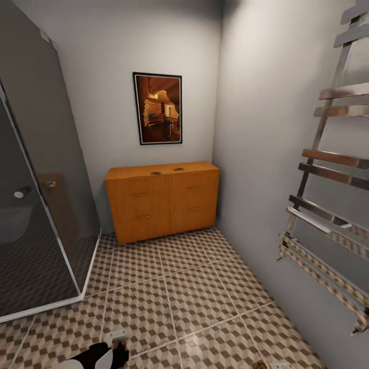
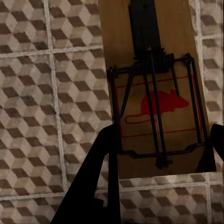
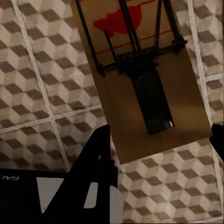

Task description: Take the four mousetraps from the cabinet in the bathroom and place them on the bathroom floor. Make sure all four end up on the same floor surface, and ensure that at least two of them are either under or directly next to the same bathroom sink.

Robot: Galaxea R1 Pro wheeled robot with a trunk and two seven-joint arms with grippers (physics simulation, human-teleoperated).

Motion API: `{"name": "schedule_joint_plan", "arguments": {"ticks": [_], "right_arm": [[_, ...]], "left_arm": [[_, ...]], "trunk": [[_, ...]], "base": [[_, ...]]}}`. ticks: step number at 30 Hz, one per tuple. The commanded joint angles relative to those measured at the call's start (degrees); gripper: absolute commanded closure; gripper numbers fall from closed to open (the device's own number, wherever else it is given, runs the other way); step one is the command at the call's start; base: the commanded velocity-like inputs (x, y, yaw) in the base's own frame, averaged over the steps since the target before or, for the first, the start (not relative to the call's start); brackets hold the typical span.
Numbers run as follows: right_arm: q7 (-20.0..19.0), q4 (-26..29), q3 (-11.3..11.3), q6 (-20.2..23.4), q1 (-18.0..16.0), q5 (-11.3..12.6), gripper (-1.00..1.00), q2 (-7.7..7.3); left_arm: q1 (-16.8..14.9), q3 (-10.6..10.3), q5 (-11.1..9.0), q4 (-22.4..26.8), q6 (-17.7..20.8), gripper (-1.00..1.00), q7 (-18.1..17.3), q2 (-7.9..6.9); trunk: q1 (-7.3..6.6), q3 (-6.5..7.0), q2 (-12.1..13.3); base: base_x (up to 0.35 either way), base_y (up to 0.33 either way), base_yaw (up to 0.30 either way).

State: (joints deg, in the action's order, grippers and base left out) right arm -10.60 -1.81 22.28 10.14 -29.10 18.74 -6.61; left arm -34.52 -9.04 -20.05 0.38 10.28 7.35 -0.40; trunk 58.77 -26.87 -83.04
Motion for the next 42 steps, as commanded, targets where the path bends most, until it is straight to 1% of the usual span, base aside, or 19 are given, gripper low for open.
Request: {"name": "schedule_joint_plan", "arguments": {"ticks": [1,5,10,15,24,30,42], "right_arm": [[-0.2,-0.1,0.5,0.1,-0.1,0.9,1.00,0.02],[-0.2,-0.1,0.5,0.2,-0.1,1.8,1.00,0.03],[-0.2,-0.1,0.5,0.2,-0.1,1.9,1.00,0.05],[-0.3,-0.1,0.5,0.2,-0.1,1.9,1.00,0.09],[-0.8,-0.1,0.5,0.3,-0.1,1.9,1.00,0.09],[-0.5,-0.1,0.5,0.3,-0.1,1.9,1.00,0.10],[-0.4,-0.1,0.5,0.2,-0.1,1.9,1.00,0.15]], "left_arm": [[0.0,-0.5,-0.5,0.0,0.2,1.00,0.2,0.00],[0.0,-0.4,-0.5,0.1,-0.2,1.00,0.1,0.07],[0.0,-0.4,-0.5,0.1,-0.2,1.00,0.1,0.07],[0.0,-0.4,-0.7,0.1,-0.2,1.00,0.2,-0.30],[0.0,-0.4,-0.6,0.1,-0.1,1.00,0.0,-0.13],[0.0,-0.4,-0.5,0.2,-0.2,1.00,0.0,-0.13],[0.0,-0.4,-0.6,0.2,-0.2,1.00,0.1,0.04]], "trunk": [[-0.04,-0.06,0.0],[-0.04,-0.06,0.0],[-0.04,-0.06,0.0],[-0.04,-0.06,0.0],[-0.04,-0.06,0.0],[-0.04,-0.06,0.0],[-0.04,-0.06,0.0]], "base": [[-0.350,0.000,-0.294],[-0.350,0.000,-0.295],[-0.350,0.000,-0.295],[-0.350,0.000,-0.295],[-0.337,0.000,-0.295],[-0.088,0.000,-0.295],[-0.004,0.000,-0.294]]}}
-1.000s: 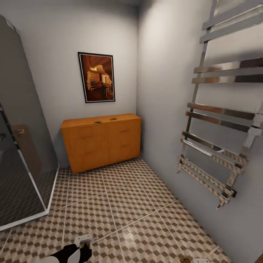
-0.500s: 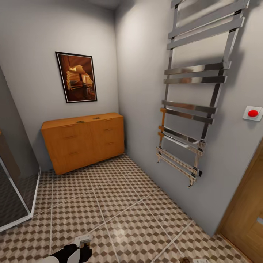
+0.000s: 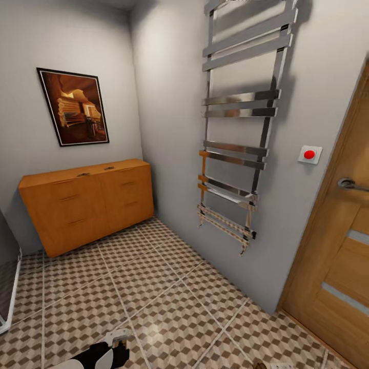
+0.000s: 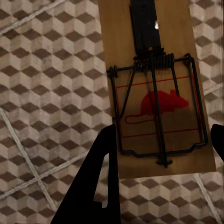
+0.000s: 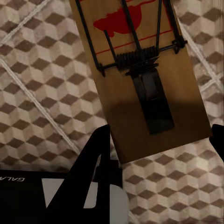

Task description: Take the four mousetraps from the cabinet in the bathroom and place them on the bathroom floor. Make sure all four end up on the same floor surface, and ensure that at least two of them are either under or directly next to the same bathroom sink.

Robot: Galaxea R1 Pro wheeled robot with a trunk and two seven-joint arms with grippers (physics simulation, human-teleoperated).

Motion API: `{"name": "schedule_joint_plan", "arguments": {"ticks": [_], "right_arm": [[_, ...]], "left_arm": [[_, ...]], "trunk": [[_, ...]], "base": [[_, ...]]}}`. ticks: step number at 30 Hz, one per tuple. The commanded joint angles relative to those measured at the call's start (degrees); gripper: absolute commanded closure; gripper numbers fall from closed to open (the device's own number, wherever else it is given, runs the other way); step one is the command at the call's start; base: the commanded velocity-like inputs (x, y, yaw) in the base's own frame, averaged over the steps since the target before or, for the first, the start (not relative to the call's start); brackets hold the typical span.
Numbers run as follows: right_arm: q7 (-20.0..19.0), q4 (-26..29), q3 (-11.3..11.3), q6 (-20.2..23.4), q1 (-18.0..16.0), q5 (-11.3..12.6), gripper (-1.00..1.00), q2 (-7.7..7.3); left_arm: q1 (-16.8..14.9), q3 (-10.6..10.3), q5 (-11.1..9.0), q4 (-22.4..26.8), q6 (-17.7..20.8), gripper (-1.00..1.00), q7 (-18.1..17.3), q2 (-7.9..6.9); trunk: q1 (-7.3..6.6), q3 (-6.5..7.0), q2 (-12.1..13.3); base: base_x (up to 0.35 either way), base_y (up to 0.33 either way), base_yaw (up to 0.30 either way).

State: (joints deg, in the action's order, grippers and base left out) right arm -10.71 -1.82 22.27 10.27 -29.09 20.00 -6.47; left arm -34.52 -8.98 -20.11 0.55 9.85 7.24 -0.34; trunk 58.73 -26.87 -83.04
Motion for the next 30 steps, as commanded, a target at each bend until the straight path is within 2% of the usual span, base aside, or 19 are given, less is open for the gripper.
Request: {"name": "schedule_joint_plan", "arguments": {"ticks": [1,30], "right_arm": [[-0.2,-0.1,0.5,0.1,-0.1,0.7,1.00,0.06],[-0.2,-0.1,0.5,0.1,-0.1,0.7,1.00,0.67]], "left_arm": [[0.0,-0.5,-0.5,0.1,0.3,1.00,0.2,-0.01],[0.0,-0.4,-0.2,0.1,0.3,1.00,0.2,-0.01]], "trunk": [[0.00,-0.06,0.0],[0.00,-0.06,0.0]], "base": [[0.000,0.000,-0.294],[-0.027,0.015,-0.294]]}}
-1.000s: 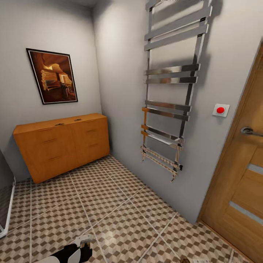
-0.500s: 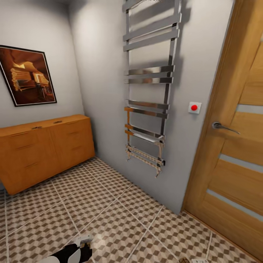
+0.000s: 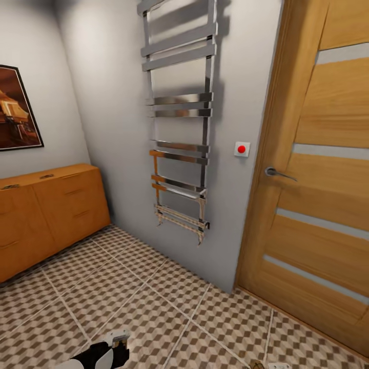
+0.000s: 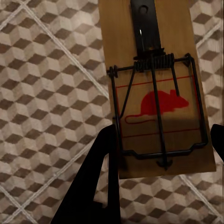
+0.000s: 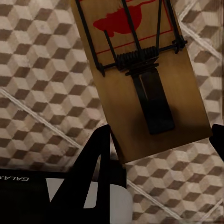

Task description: Take the four mousetraps from the cabinet in the bathroom and place them on the bathroom floor. Make sure all four end up on the same floor surface, and ensure that at least two of them are either under or directly next to the same bathroom sink.

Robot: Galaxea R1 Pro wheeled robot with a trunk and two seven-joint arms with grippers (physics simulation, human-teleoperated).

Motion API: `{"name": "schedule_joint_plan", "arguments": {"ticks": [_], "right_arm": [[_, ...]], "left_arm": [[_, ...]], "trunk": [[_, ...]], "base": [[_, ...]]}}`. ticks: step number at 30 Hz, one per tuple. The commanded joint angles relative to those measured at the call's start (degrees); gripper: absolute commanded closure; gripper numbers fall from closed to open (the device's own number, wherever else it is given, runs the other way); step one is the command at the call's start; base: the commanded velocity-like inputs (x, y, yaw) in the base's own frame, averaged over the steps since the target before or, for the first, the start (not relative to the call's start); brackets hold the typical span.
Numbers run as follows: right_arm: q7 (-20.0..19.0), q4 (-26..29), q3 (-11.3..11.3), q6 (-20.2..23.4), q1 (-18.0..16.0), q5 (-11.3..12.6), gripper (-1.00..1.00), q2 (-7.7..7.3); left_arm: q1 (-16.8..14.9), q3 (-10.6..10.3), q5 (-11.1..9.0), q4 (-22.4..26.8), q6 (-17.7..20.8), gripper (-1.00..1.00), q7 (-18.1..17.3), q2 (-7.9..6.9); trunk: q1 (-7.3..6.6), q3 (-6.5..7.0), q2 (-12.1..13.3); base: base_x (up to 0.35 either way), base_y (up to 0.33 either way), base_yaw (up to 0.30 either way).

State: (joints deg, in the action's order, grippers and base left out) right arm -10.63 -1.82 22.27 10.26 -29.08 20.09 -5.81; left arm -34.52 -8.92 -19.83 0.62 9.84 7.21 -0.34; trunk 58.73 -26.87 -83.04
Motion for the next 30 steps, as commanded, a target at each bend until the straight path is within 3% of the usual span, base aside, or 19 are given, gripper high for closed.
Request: {"name": "schedule_joint_plan", "arguments": {"ticks": [1,30], "right_arm": [[-0.2,-0.1,0.5,0.1,-0.1,0.7,1.00,0.01],[-1.0,-0.1,0.5,0.2,-0.1,0.7,1.00,0.04]], "left_arm": [[0.0,-0.5,-0.5,0.1,0.3,1.00,0.2,-0.01],[0.0,-0.5,-0.7,0.1,0.3,1.00,0.3,-0.01]], "trunk": [[0.00,-0.06,0.0],[0.00,-0.06,0.0]], "base": [[0.000,0.000,-0.294],[0.000,0.000,-0.296]]}}
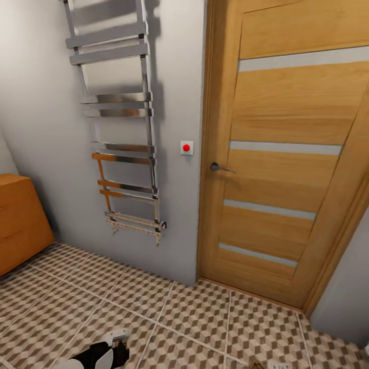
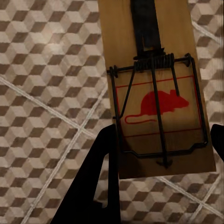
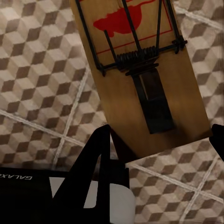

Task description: Take the four mousetraps from the cabinet in the bathroom and place them on the bathroom floor. Make sure all four end up on the same floor surface, and ensure that at least two of them are either under or directly next to the same bathroom sink.

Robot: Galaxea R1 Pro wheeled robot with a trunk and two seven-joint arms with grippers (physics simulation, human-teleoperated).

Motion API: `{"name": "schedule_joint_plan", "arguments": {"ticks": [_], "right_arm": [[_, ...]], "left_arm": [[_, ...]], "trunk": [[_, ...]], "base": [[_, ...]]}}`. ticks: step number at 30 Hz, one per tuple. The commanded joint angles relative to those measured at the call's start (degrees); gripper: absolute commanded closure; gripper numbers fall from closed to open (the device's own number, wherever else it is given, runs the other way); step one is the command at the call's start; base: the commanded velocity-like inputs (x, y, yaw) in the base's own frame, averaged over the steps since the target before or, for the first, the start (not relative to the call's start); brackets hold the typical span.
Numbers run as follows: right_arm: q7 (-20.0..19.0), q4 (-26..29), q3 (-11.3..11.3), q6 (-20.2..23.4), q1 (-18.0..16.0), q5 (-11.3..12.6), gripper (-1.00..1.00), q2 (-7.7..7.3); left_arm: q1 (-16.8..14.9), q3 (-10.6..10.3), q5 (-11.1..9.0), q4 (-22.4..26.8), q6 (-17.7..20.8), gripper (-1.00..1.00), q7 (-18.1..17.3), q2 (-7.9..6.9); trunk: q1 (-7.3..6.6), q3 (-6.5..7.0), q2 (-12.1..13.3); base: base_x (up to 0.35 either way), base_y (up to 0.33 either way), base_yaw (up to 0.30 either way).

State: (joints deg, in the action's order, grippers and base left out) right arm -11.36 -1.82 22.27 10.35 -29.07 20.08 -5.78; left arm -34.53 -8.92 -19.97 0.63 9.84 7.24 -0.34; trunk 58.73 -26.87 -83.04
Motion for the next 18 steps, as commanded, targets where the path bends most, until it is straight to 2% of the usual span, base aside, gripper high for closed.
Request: {"name": "schedule_joint_plan", "arguments": {"ticks": [1,18], "right_arm": [[-0.2,-0.1,0.5,0.1,-0.1,0.7,1.00,0.03],[-0.2,-0.2,0.5,0.2,0.0,0.7,1.00,0.50]], "left_arm": [[0.0,-0.5,-0.5,0.1,0.3,1.00,0.2,-0.01],[0.0,-0.5,-0.7,0.1,0.3,1.00,0.2,-0.07]], "trunk": [[0.00,-0.06,0.0],[0.00,-0.06,0.0]], "base": [[0.000,0.000,-0.300],[0.000,0.000,-0.300]]}}
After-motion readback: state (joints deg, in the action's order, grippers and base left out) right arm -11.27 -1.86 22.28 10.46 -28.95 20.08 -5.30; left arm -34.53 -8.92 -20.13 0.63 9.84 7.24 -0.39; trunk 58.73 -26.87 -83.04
